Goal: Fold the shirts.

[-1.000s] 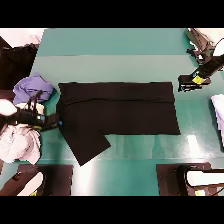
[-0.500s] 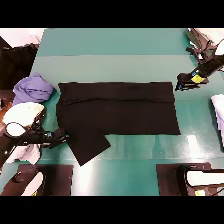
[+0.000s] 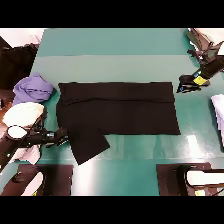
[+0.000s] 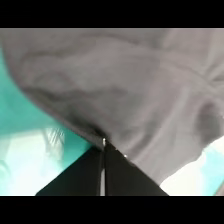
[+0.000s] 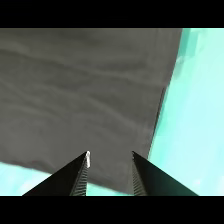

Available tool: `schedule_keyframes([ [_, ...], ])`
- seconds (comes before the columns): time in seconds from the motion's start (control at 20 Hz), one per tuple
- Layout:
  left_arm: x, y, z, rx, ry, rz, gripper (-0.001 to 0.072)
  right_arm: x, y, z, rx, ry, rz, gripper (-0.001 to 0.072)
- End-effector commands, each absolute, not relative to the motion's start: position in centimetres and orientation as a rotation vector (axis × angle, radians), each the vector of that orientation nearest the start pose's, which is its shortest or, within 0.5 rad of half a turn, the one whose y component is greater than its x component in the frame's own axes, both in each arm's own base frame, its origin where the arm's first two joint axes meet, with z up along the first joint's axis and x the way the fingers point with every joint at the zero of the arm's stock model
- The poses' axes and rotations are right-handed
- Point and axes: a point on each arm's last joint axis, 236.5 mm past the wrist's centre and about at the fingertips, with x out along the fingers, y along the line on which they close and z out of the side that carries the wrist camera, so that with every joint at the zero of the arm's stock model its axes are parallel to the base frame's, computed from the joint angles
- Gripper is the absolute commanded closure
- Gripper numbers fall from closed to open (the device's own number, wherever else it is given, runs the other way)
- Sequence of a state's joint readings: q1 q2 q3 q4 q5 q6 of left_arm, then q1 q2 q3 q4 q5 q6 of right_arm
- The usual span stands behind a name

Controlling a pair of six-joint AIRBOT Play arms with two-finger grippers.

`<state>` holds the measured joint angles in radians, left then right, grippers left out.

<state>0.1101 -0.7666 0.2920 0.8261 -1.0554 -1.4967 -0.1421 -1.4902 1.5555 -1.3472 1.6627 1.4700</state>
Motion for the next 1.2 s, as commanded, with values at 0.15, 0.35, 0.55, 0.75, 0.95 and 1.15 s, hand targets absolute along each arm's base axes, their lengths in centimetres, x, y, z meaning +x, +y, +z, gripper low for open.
schedule_keyframes([
  [0.15,20.7,-12.7,-4.5,-0.713,1.352,-0.344,0.0683,28.4,-2.4,-0.1,0.453,1.636,0.114,0.0383],
  [0.35,20.9,-12.7,-4.3,-0.711,1.346,-0.347,0.0683,22.1,-4.6,-4.9,0.642,1.648,-0.018,0.0291],
  [0.55,20.9,-12.7,-4.3,-0.711,1.347,-0.348,0.0682,21.2,-3.3,-7.3,0.890,1.541,0.015,0.0292],
  [0.75,20.6,-12.8,-4.2,-0.712,1.356,-0.353,0.0682,21.2,-2.5,-8.6,0.921,1.528,0.020,0.0301],
  [0.95,20.3,-13.0,-4.2,-0.713,1.371,-0.362,0.0683,20.8,-0.4,-9.7,0.902,1.621,0.088,0.0305],
  [1.15,19.4,-13.3,-4.1,-0.714,1.406,-0.384,0.0683,21.0,0.3,-9.5,0.846,1.621,0.112,0.0654],
])
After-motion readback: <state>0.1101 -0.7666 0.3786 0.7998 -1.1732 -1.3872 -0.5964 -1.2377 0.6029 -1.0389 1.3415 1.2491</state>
